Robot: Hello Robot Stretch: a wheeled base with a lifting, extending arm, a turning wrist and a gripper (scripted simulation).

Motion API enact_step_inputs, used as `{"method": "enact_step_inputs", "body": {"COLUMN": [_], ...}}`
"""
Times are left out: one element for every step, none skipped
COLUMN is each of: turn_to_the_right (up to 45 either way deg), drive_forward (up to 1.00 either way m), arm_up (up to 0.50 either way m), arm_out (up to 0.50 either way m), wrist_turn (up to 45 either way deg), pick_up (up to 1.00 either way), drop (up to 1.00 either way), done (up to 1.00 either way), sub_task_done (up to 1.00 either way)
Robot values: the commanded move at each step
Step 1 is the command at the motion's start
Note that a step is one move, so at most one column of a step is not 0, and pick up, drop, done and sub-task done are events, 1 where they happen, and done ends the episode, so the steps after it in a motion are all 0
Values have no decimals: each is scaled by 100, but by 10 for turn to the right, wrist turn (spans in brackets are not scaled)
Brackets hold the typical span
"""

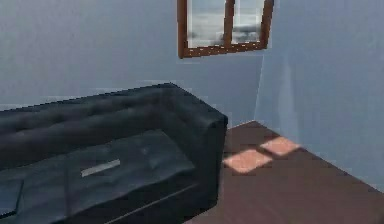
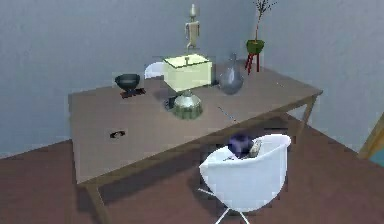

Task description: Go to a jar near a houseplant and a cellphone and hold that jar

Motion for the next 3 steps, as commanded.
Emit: {"method": "enact_step_inputs", "body": {"turn_to_the_right": [450,450,450], "drive_forward": [0,0,0], "arm_up": [0,0,0], "arm_out": [0,0,0], "wrist_turn": [0,0,0], "pick_up": [0,0,0], "drop": [0,0,0], "done": [0,0,0], "sub_task_done": [0,0,0]}}
